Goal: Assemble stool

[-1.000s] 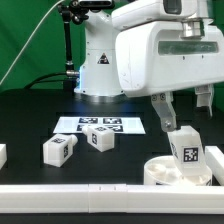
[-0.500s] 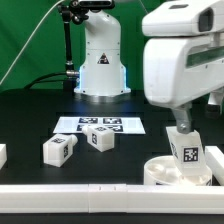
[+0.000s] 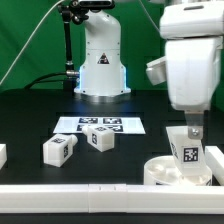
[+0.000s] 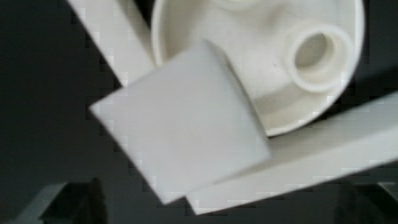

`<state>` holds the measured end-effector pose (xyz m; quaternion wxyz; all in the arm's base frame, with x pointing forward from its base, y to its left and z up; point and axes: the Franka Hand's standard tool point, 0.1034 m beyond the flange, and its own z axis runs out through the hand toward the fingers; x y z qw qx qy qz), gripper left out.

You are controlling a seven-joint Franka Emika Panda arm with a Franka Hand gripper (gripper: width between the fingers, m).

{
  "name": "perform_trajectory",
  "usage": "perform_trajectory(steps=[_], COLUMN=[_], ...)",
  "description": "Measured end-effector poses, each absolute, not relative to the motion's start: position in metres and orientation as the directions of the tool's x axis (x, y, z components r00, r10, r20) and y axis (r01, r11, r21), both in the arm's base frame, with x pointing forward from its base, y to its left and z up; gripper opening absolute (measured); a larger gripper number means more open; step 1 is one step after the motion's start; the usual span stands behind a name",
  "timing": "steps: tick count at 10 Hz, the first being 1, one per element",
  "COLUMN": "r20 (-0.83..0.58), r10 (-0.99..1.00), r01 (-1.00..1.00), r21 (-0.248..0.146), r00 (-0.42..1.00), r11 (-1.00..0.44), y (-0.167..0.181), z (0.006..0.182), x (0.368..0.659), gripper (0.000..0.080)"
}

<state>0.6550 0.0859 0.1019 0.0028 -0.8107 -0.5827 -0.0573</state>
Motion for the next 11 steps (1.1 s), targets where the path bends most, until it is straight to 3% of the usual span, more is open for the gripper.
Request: perform_trajectory(steps=[3, 6, 11], r20=[0.062, 0.039, 0.042], r10=[0.997, 0.995, 0.995], r01=[0.995, 0.992, 0.994], r21=[0.084, 0.091, 0.072], r00=[0.039, -0.096, -0.088], r11=[-0.044, 0.092, 0.085], y=[0.083, 0.078, 0.078], z=[0.098, 0.096, 0.085], x=[0.655, 0.655, 0.651], gripper=[0.0649, 0.0649, 0.0649])
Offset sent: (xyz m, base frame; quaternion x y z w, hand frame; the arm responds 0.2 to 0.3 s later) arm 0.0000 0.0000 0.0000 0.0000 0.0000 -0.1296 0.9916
